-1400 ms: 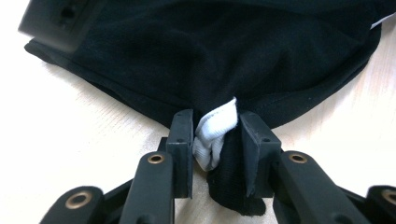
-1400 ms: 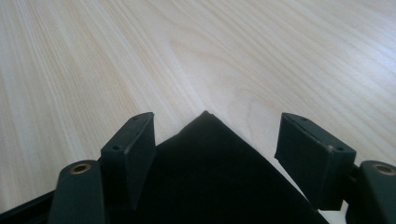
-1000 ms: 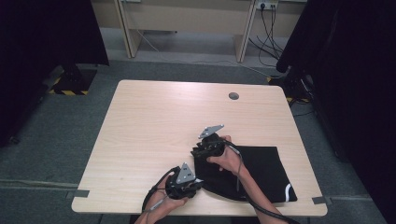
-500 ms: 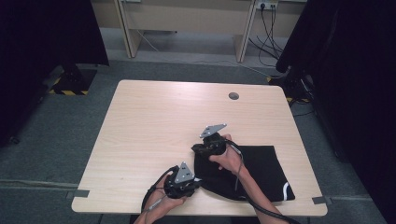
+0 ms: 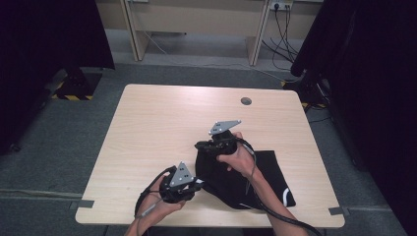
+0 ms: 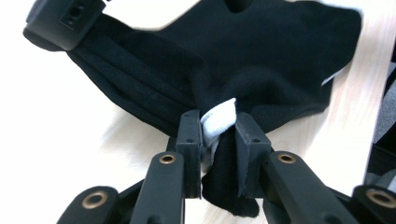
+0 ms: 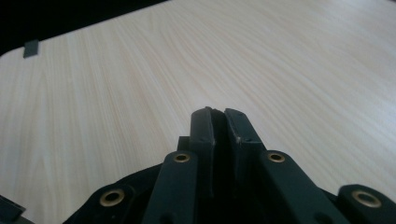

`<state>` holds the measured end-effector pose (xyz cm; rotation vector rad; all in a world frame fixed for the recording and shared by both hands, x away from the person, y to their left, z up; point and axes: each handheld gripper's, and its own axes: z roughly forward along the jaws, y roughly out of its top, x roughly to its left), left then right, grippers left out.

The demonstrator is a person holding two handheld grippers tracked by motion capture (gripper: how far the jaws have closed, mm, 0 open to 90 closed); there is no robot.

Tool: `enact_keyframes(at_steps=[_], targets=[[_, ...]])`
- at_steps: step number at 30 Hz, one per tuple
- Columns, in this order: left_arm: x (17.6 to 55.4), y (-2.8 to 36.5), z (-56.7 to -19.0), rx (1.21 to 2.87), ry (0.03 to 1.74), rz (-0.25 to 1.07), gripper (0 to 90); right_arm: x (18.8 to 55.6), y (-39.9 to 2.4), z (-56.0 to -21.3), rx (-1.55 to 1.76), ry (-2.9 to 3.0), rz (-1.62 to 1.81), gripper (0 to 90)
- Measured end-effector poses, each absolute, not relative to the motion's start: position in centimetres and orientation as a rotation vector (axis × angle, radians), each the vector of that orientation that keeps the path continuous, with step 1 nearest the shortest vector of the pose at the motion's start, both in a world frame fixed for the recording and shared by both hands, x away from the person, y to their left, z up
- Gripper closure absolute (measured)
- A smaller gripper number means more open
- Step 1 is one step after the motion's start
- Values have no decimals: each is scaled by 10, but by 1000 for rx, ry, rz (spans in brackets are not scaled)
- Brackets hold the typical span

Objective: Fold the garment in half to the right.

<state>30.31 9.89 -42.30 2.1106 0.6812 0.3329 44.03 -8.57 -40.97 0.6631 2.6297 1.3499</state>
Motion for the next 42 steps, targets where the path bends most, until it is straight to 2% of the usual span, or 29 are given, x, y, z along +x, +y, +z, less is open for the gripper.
enact_keyframes(at_steps=[9, 18, 42], targets=[[299, 102, -395, 2121, 655, 365, 740, 437, -79, -384, 617, 2603, 1429, 825], [307, 89, -380, 2144, 628, 376, 740, 440, -91, -378, 643, 2582, 1443, 826], [325, 21, -357, 2180, 505, 348, 740, 439, -161, -365, 724, 2498, 1428, 826]])
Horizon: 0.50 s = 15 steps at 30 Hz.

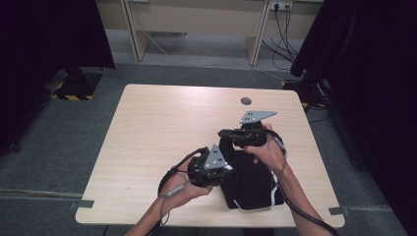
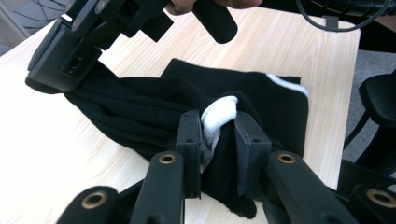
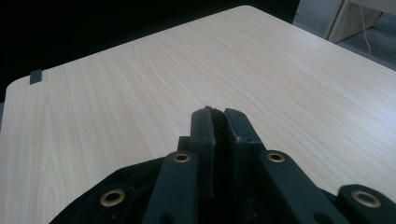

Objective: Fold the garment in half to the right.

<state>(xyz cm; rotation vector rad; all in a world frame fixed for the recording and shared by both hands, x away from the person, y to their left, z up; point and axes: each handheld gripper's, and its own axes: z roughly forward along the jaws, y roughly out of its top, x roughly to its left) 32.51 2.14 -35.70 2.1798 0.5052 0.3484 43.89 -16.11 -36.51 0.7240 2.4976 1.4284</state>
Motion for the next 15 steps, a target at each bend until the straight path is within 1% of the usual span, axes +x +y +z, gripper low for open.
enact_keyframes(at_steps=[15], targets=[[332, -18, -366, 2218, 458, 313, 739, 437, -198, -374, 786, 2474, 1414, 826]])
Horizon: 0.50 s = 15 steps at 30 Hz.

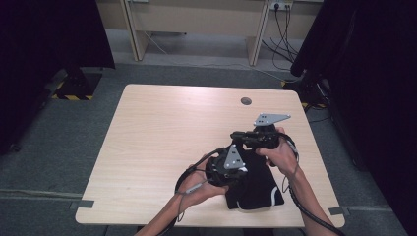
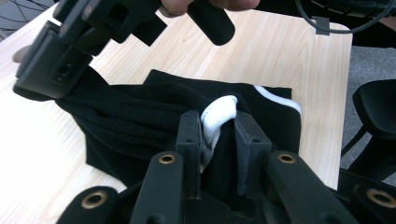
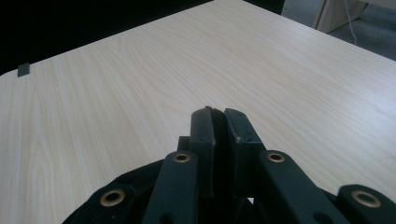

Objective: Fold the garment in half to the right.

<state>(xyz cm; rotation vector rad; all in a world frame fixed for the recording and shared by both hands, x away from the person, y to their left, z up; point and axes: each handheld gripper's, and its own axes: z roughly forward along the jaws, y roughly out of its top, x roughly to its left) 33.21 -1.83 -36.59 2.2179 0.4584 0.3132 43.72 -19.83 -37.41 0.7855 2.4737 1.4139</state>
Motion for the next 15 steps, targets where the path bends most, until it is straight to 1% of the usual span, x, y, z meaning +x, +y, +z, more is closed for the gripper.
enact_keyframes(at_steps=[15], targets=[[342, -54, -387, 2244, 444, 260, 738, 437, -237, -395, 887, 2467, 1332, 825]])
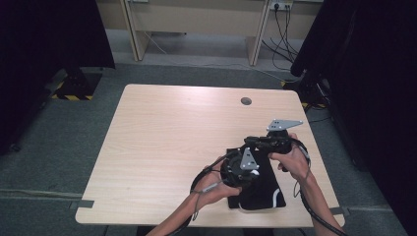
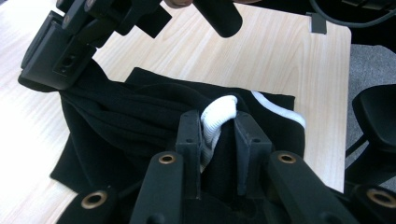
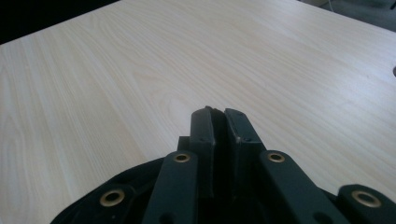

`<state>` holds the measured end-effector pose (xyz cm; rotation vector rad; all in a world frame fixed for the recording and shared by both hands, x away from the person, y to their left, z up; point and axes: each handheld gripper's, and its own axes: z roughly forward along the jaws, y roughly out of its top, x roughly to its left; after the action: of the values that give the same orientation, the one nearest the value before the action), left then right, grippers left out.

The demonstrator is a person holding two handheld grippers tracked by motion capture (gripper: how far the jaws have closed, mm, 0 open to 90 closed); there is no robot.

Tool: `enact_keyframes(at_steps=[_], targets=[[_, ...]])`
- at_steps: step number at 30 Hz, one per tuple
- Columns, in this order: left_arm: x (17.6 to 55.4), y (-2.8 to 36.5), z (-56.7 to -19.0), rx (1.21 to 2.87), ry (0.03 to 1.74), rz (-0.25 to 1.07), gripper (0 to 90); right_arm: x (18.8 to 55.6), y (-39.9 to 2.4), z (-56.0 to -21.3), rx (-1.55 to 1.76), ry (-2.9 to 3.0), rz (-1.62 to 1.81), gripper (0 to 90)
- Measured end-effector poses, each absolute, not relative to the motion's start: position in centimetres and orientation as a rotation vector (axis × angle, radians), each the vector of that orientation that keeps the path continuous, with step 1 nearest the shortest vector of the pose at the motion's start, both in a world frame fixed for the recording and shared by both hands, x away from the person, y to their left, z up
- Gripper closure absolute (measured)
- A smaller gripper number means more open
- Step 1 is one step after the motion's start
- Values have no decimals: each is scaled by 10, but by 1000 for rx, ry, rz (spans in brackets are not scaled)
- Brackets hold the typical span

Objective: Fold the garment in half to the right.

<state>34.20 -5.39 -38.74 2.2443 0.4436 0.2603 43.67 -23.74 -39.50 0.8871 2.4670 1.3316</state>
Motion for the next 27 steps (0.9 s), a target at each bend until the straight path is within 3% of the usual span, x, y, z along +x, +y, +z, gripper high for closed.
enact_keyframes(at_steps=[10, 17, 19, 22, 27], targets=[[348, -74, -403, 2261, 452, 231, 736, 438, -253, -408, 936, 2474, 1263, 811], [351, -86, -416, 2261, 451, 204, 716, 437, -262, -414, 964, 2466, 1201, 731], [351, -86, -417, 2245, 442, 183, 661, 436, -264, -415, 982, 2452, 1182, 639], [348, -83, -412, 2191, 439, 156, 493, 435, -266, -413, 1013, 2430, 1135, 518], [343, -71, -402, 2148, 472, 166, 329, 433, -268, -404, 1054, 2381, 1119, 406]])
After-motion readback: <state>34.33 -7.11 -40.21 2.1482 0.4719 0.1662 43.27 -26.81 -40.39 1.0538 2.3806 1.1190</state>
